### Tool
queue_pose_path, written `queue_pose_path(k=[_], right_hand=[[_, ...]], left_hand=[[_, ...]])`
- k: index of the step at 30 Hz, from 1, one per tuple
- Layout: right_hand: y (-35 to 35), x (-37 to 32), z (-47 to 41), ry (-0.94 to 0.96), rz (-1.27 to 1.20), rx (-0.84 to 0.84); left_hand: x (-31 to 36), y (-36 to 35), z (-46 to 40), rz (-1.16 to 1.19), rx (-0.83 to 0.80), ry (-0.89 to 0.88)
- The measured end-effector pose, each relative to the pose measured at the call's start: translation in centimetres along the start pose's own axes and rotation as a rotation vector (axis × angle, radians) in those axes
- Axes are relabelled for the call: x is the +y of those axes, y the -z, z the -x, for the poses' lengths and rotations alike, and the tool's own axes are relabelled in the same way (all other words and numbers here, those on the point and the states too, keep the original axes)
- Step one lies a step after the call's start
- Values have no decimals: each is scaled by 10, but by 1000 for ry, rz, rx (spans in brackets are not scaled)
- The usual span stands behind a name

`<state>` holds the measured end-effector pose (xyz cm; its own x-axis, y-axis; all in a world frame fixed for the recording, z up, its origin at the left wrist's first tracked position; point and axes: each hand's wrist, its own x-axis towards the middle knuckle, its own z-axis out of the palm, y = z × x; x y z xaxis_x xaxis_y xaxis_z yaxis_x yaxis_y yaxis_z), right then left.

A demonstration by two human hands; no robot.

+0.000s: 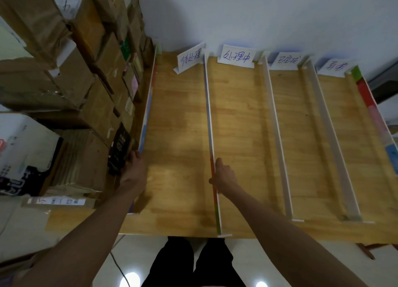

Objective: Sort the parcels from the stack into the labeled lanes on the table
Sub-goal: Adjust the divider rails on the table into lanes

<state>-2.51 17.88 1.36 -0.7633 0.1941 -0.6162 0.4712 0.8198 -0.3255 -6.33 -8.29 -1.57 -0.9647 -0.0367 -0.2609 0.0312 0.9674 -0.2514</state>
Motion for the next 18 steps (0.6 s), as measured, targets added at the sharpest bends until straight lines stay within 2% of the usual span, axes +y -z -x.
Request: queue_pose_path(k=[12,18], right_hand=[[-20,-39,1,101,8,-59],[-9,-64,-16,108,-54,-41]], left_hand=[[-4,-4,-2,55,-68,-15],[-2,4,-2,86,-38,-20]])
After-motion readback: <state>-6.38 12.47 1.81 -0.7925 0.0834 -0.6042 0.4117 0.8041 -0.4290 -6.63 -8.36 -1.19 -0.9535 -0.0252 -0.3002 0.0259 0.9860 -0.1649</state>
